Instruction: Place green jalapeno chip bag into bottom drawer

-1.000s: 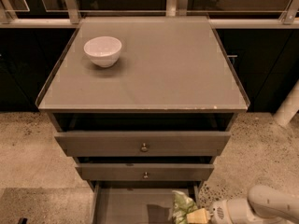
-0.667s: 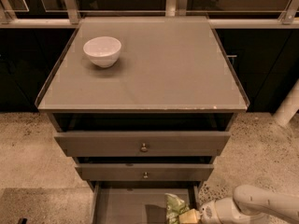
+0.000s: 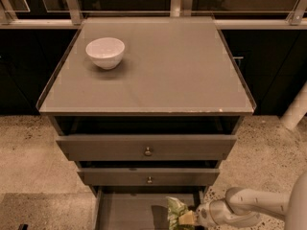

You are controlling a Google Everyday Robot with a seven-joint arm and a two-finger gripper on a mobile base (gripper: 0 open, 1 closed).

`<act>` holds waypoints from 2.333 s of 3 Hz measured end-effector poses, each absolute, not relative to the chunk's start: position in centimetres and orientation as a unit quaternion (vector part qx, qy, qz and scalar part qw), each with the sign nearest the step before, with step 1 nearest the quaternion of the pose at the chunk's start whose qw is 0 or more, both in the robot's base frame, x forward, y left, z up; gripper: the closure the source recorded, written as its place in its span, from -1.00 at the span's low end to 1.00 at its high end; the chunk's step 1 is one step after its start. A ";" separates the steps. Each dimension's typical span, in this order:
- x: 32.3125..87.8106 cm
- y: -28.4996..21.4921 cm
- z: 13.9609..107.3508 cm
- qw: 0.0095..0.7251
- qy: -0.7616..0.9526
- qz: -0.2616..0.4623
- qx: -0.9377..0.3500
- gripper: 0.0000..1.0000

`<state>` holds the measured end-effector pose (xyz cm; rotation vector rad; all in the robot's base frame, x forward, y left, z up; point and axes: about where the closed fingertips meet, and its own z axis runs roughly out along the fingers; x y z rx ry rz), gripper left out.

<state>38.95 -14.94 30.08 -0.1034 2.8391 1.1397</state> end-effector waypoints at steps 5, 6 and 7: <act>41.5 -20.3 22.0 0.016 0.959 0.279 0.056 0.62; 41.5 -20.3 22.0 0.016 0.959 0.279 0.056 0.16; 41.5 -20.3 22.0 0.016 0.959 0.279 0.056 -0.31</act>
Offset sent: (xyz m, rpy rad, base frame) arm 0.0360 -0.0510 -0.0651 -0.1828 0.0590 -0.1367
